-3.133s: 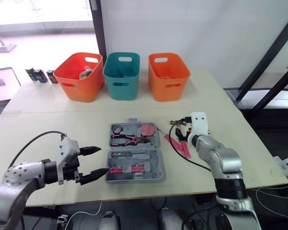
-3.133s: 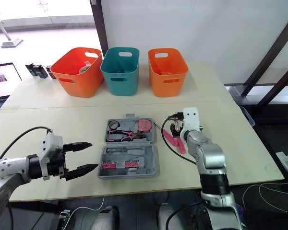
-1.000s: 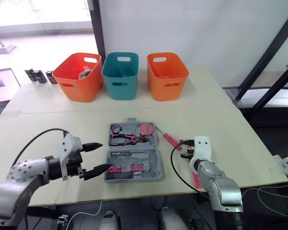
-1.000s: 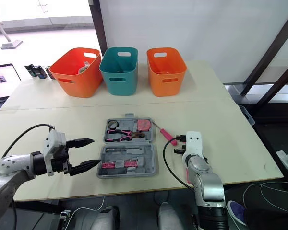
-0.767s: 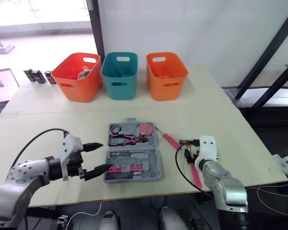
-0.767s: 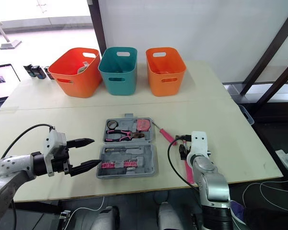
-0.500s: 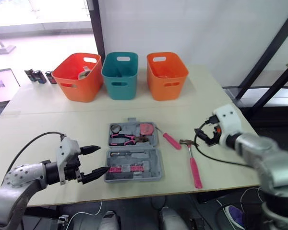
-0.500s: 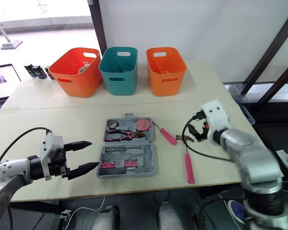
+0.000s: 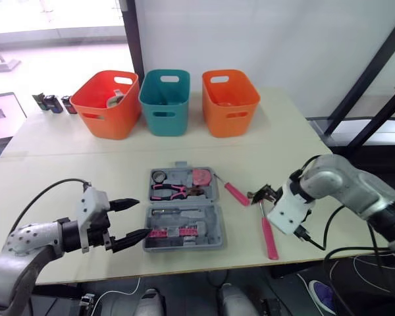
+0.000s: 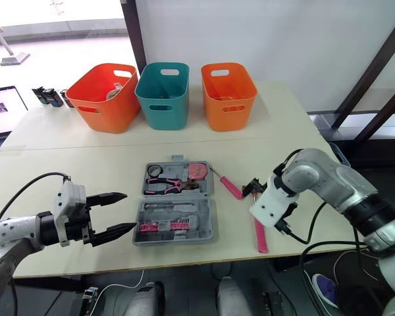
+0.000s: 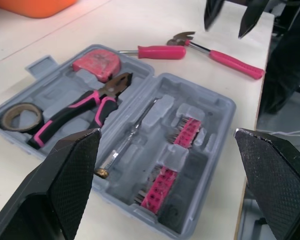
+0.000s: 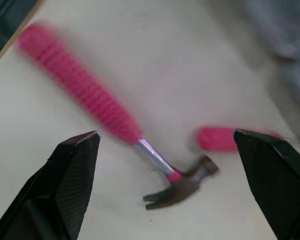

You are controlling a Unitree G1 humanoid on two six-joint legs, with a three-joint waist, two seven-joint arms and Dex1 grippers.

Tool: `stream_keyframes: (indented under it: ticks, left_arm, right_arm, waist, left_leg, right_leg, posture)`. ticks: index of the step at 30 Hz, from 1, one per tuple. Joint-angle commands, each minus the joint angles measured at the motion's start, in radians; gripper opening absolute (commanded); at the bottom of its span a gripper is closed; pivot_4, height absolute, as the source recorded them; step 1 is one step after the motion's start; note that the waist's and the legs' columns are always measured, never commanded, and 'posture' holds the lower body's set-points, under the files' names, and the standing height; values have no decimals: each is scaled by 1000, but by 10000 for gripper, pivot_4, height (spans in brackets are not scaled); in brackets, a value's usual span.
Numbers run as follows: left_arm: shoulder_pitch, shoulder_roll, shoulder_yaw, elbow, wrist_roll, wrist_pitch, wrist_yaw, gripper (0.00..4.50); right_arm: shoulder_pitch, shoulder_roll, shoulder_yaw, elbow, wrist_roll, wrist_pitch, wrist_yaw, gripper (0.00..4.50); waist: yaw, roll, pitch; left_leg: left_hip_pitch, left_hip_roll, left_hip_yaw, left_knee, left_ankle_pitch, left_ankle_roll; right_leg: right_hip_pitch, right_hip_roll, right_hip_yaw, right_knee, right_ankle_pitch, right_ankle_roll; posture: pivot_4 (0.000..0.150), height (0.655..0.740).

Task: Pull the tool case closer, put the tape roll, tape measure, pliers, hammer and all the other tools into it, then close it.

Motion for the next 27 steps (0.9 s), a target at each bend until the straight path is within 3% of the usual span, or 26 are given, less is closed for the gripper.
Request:
stream_keyframes:
  ticks: [1,8,14,17,24,27]
  left_arm:
    - [8,1,18,-36,-11,-1,15,45000]
    - [36,-10,34,-65,-24,-8,30,45000]
    - [43,-8,31,-80,-33,-6,32,45000]
    - [44,-10,27,-79,-29,-13,37,45000]
    - [35,-17,10,-74,-31,-21,37,45000]
    - [24,-24,5,-65,-33,-25,37,45000]
  right_arm:
    - [-75,50,22,141,-169,-229,-101,44695]
    - [-183,164,111,364,-509,-348,-314,44695]
    - [-230,200,179,463,-670,-360,-417,44695]
    - [-225,211,184,483,-662,-370,-422,36113]
    - [-246,227,182,520,-714,-358,-502,1730]
    - [-253,211,167,531,-713,-360,-533,305]
  waist:
    - [-1,0,0]
    - [2,0,0]
    - [0,0,0]
    - [0,-1,0]
    - [-8,-3,0]
    - [-8,-3,0]
  left_leg:
    - [0,0,0,0,0,0]
    - [2,0,-1,2,2,-3]
    - [3,0,-1,2,2,-3]
    - [13,0,-1,2,2,-3]
    - [18,0,-1,1,2,-3]
    - [18,0,-2,0,2,-3]
  right_leg:
    - [0,0,0,1,0,0]
    - [1,0,0,3,0,-1]
    - [3,0,0,3,1,-1]
    - [13,0,0,2,0,-1]
    - [18,0,0,2,0,-1]
    - [18,0,0,2,0,-1]
  posture:
    - [1500,7400]
    - [1500,7400]
    - [1500,7400]
    - [1500,7400]
    - [1500,7400]
    - [1500,7400]
